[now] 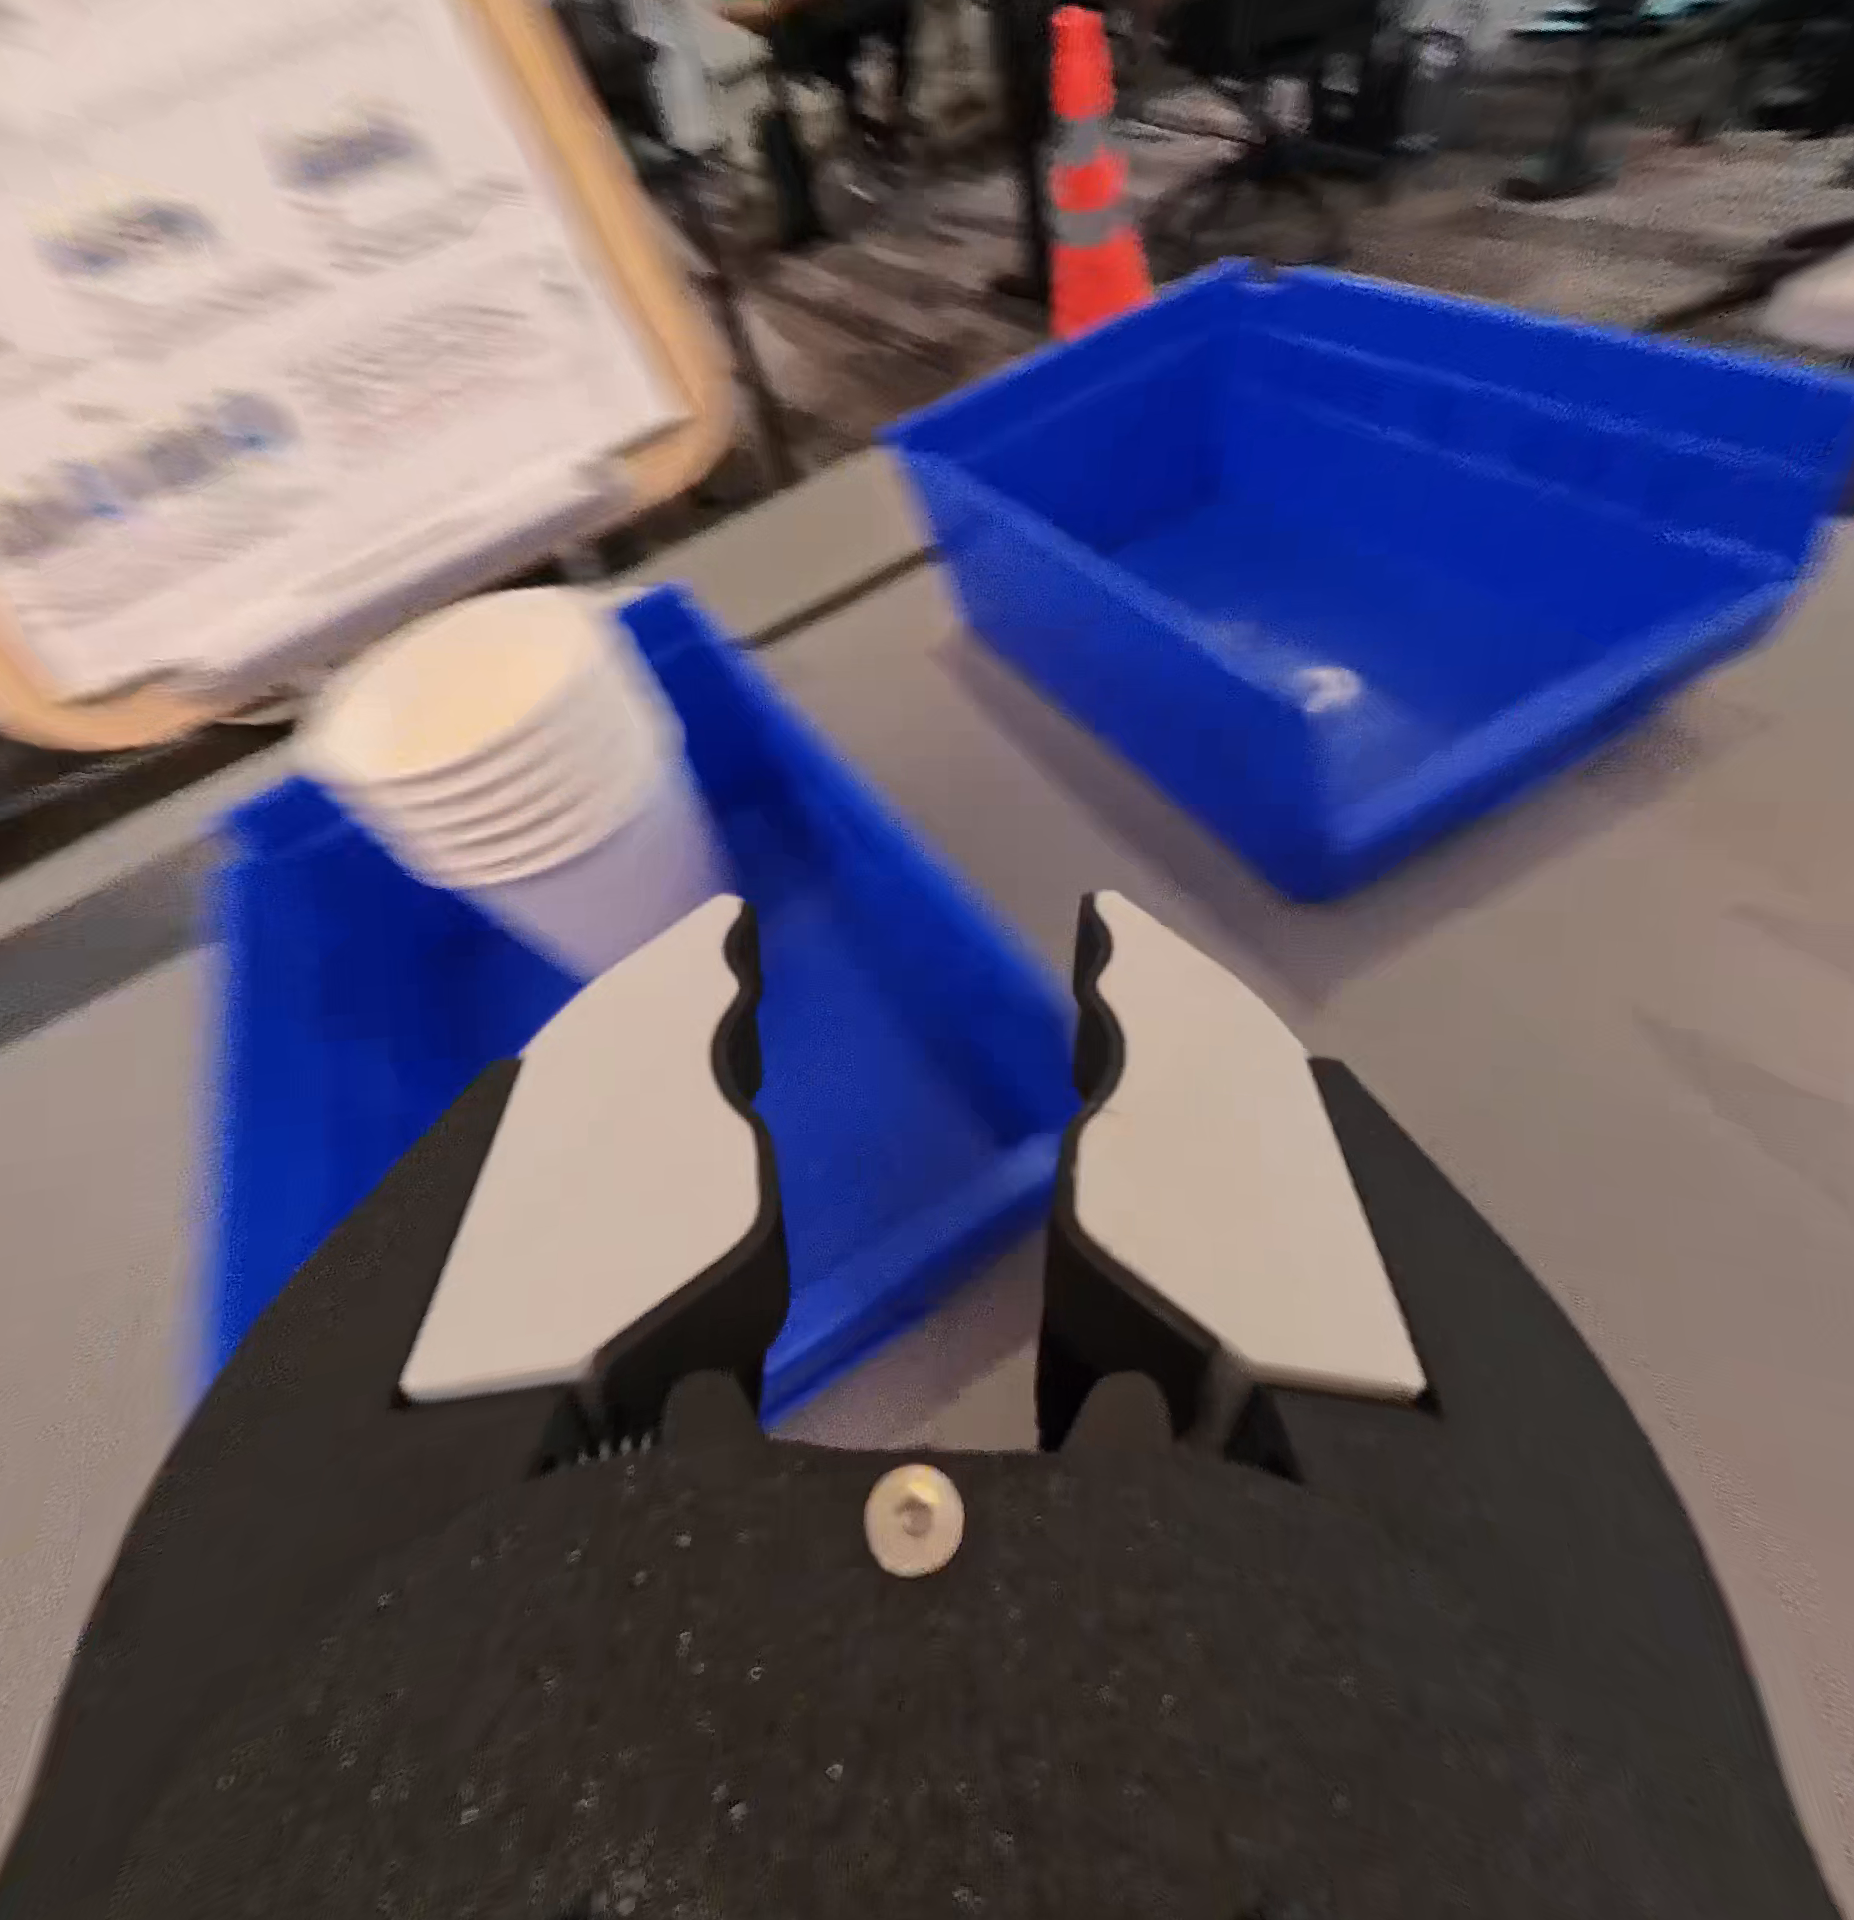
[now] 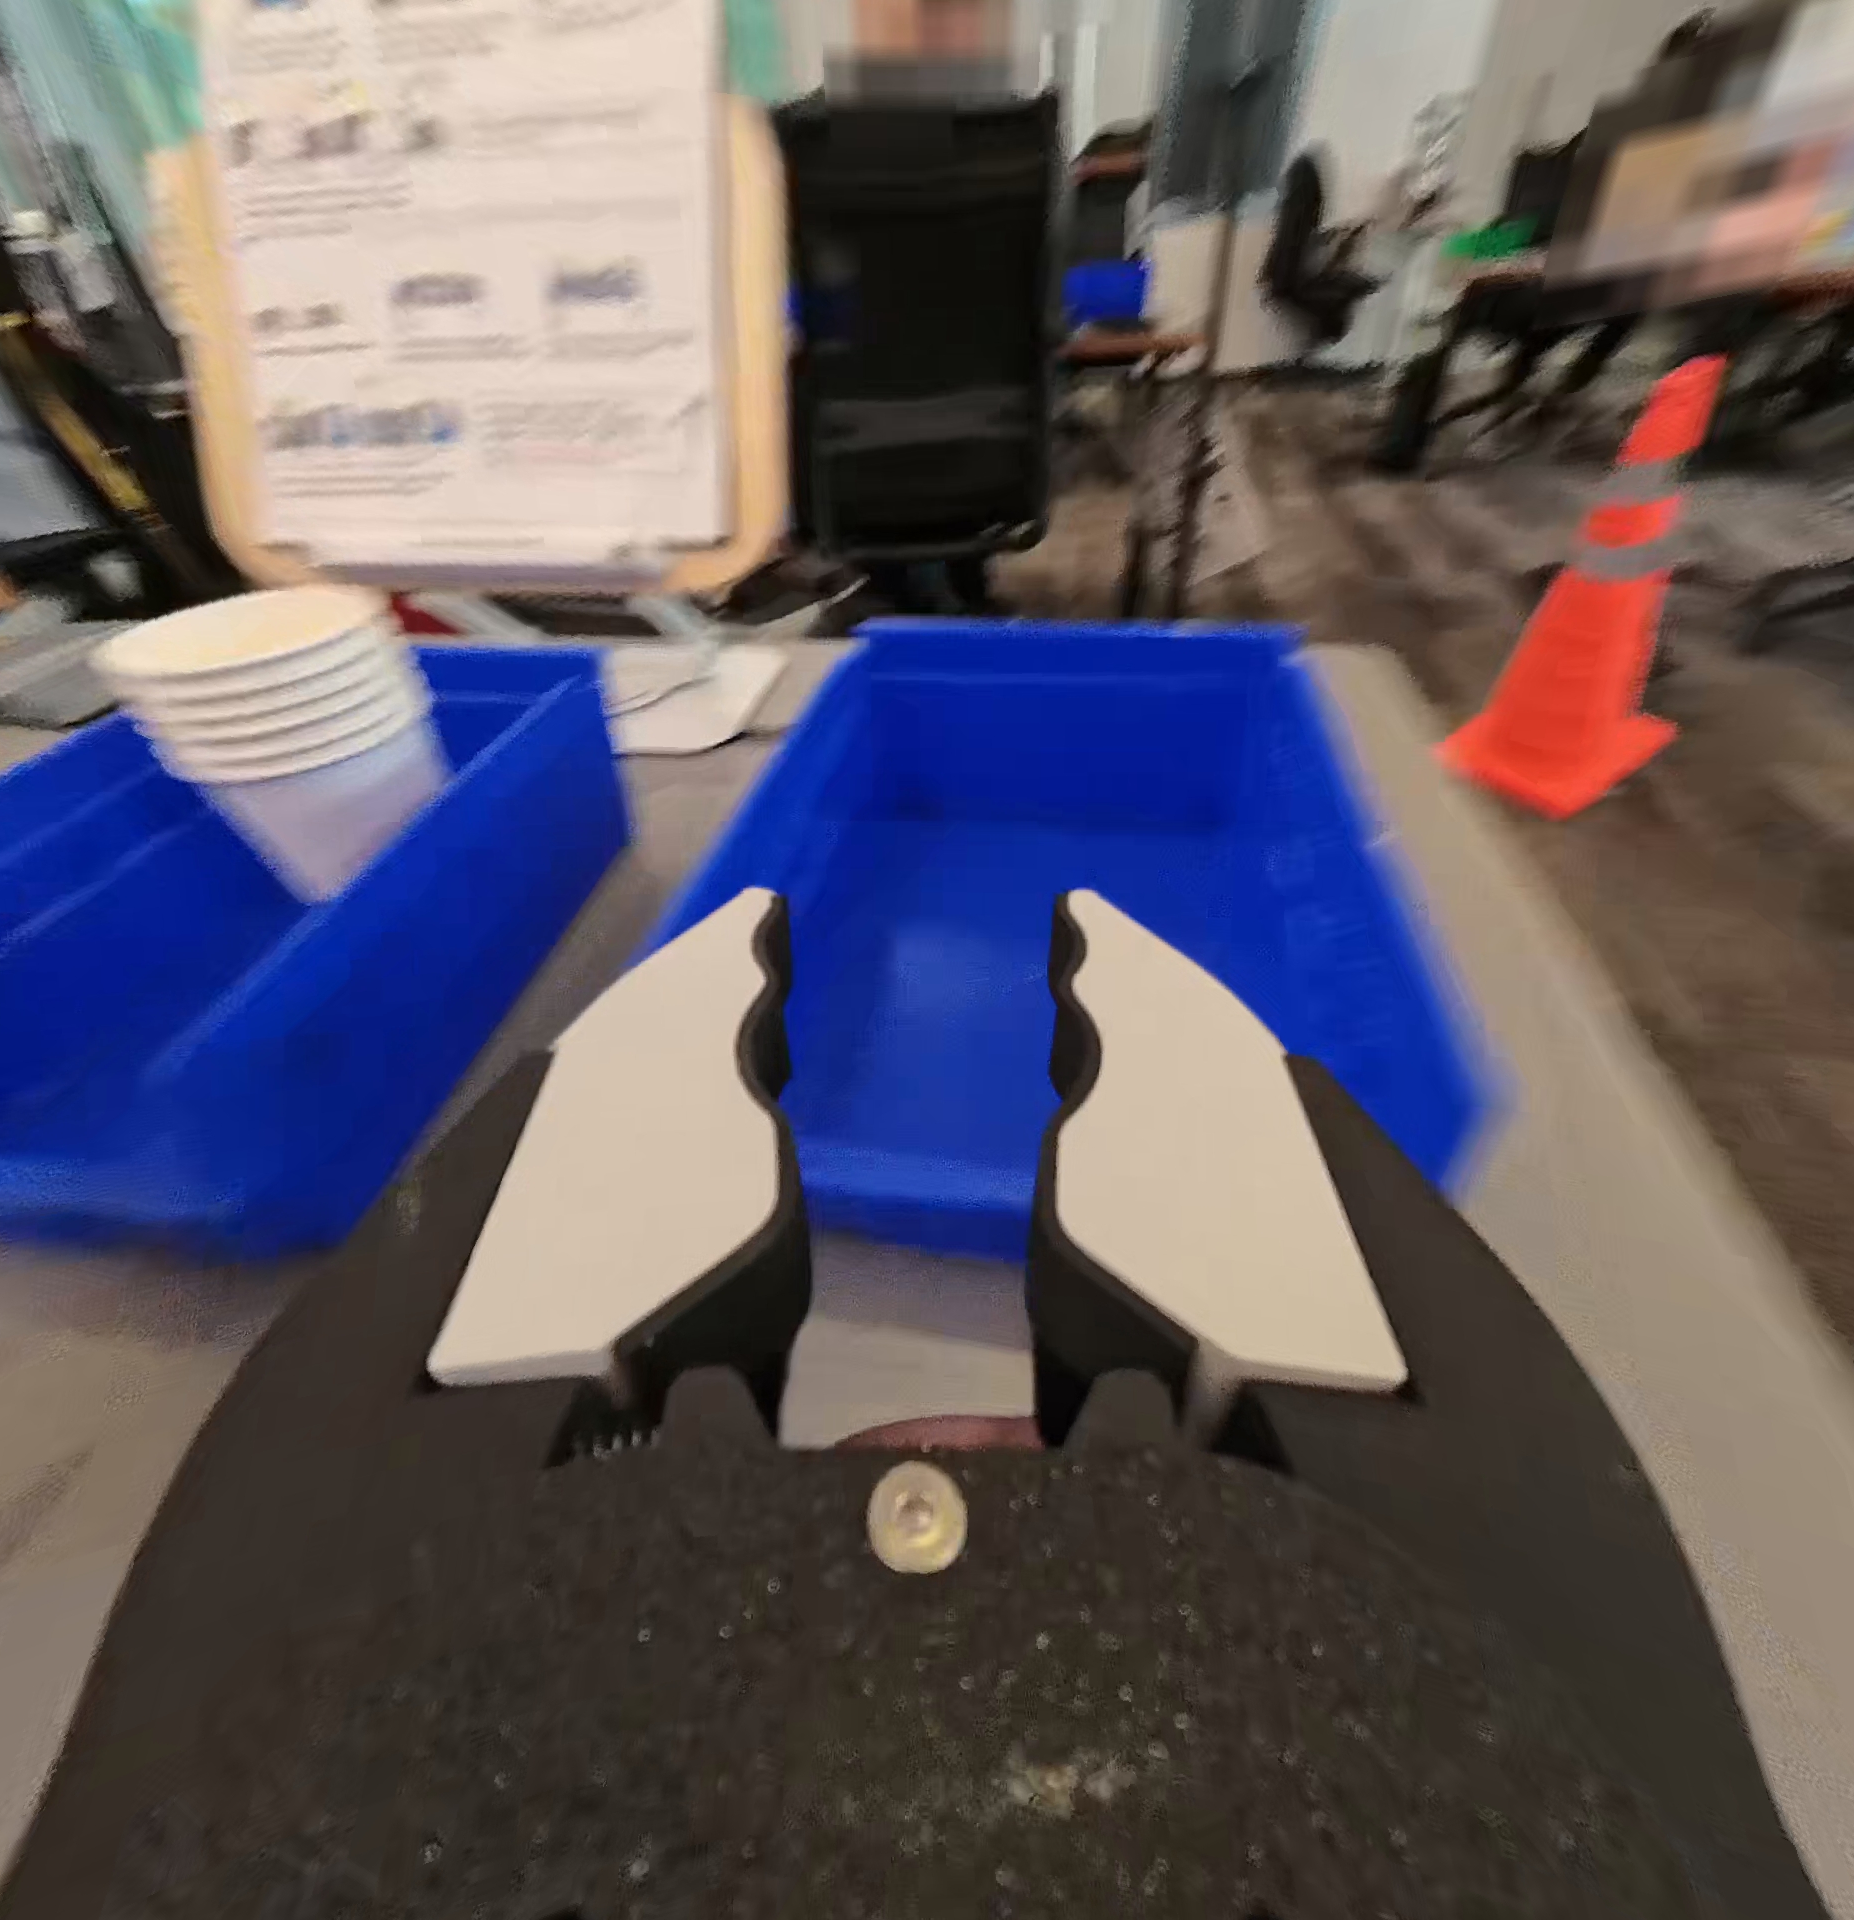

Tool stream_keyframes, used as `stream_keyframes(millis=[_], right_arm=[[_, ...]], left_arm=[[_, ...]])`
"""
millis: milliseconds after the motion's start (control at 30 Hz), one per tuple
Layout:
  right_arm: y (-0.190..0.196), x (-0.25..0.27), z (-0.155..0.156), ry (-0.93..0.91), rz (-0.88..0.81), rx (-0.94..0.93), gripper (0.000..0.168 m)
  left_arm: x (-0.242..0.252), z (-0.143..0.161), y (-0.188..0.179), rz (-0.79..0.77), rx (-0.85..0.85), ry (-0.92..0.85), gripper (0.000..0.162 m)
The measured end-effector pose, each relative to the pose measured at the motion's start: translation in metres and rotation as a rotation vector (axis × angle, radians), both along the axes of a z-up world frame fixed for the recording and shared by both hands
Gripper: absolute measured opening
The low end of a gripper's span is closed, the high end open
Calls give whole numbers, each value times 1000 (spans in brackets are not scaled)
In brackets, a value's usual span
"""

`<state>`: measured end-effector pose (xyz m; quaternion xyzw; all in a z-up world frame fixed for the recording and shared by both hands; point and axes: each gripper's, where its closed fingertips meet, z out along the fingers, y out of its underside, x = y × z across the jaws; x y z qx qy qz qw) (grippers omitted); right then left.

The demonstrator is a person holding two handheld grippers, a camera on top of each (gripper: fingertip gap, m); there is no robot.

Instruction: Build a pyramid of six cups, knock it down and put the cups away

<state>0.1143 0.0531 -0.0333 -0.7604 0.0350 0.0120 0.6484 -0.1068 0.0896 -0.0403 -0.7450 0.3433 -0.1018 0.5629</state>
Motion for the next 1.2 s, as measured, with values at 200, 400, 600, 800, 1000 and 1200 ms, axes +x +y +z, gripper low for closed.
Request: stream_keyframes(millis=[200,400,600,800,1000,1200], right_arm=[[29,-190,-62,147,291,-130,64],[54,-212,-72,96,166,-159,62],[72,-205,-95,89,107,-226,51],[73,-213,-93,80,118,-228,10],[74,-232,-87,43,40,-244,4],[103,-327,-74,97,111,-252,4]], left_arm=[[-136,-45,47,222,-147,-131,59],[-156,-35,59,189,-136,-217,44],[-181,-50,74,292,-140,-189,50],[-175,-65,79,285,-183,-162,8],[-193,-56,83,353,-174,-194,5],[-283,-25,109,501,-79,-236,3]])
